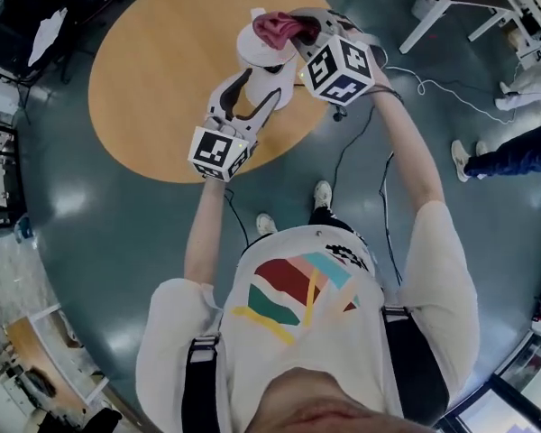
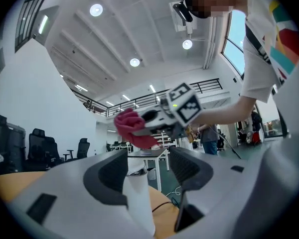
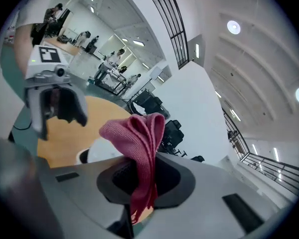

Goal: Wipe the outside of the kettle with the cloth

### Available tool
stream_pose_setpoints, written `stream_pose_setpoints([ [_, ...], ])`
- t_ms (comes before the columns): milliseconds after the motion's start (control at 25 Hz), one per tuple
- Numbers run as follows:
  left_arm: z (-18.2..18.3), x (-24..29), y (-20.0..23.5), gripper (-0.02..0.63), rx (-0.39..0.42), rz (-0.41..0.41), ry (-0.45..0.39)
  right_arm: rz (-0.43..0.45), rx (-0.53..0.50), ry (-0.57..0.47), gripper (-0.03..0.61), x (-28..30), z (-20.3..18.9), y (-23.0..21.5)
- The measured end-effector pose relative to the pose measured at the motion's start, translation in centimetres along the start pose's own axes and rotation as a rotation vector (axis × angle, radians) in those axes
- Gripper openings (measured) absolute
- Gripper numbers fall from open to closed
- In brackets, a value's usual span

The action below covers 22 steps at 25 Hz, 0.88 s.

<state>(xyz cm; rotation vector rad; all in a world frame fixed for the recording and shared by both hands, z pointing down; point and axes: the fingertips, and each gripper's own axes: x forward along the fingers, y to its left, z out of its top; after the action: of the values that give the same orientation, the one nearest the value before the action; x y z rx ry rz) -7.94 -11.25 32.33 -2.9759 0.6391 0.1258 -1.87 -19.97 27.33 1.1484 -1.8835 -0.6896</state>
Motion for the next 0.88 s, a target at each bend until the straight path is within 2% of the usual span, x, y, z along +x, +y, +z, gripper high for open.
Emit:
stream_pose_setpoints([
  [120, -0.2, 1.4, -2.1, 0.301, 0.018, -0.030, 0.016, 0.079, -0.050, 0.047, 0.047, 4.2, 0.6, -1.8],
  [280, -1.2, 3.3, -4.3, 0.302, 0.041, -0.071, 0.042, 0.195, -0.118, 0.117, 0.048, 8.8, 0.2, -1.8],
  [440, -2.0, 4.4, -5.5, 0.302, 0.052, -0.094, 0.069, 0.245, -0.171, 0.171, 0.046, 11.8, -0.9, -1.5],
  [680, -2.7, 5.3, -5.4, 0.302, 0.046, -0.109, 0.094, 0.341, -0.169, 0.237, 0.046, 13.8, -1.9, 0.0],
  [880, -3.0, 4.7, -3.7, 0.302, 0.004, -0.069, 0.096, 0.412, -0.195, 0.255, 0.047, 13.3, -1.0, 0.6],
])
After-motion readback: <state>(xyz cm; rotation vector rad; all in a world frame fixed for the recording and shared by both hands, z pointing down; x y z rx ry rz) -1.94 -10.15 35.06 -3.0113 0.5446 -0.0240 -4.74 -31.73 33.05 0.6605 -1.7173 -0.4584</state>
